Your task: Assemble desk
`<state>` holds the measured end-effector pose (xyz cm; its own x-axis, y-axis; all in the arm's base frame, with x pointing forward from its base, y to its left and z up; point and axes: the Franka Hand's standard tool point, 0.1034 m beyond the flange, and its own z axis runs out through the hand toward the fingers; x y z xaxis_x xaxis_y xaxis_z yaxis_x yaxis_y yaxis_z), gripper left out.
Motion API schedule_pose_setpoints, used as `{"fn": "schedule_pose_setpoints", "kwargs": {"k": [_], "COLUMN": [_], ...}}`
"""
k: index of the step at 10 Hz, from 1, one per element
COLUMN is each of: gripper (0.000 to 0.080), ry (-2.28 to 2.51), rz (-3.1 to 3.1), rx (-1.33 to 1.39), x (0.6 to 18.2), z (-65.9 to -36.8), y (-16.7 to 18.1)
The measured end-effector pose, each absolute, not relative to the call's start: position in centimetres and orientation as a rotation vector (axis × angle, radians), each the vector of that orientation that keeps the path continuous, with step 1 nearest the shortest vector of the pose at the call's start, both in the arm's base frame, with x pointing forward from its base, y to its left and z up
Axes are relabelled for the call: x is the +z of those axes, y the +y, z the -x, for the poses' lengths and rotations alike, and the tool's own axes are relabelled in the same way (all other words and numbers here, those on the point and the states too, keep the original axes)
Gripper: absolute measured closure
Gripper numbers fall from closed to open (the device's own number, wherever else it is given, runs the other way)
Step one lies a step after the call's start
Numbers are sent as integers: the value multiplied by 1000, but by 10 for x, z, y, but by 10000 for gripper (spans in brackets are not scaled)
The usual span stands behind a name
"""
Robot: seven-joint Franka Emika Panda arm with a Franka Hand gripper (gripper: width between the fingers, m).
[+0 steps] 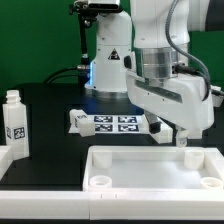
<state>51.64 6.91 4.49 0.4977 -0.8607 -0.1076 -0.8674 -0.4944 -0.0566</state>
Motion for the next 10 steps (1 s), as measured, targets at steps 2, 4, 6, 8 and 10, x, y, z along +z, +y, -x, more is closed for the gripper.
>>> {"fn": "schedule_pose_setpoints", "kwargs": {"k": [2,4,6,8,10], "gripper": [152,151,151,151,151], "ry": [1267,883,659,513,343], "rz": [2758,2893,2951,2987,3013], "rx": [80,47,0,-4,-12], "x": [47,60,67,65,64], "z": [-517,-512,-499,-501,-500], "y": [71,91,105,98,99]}}
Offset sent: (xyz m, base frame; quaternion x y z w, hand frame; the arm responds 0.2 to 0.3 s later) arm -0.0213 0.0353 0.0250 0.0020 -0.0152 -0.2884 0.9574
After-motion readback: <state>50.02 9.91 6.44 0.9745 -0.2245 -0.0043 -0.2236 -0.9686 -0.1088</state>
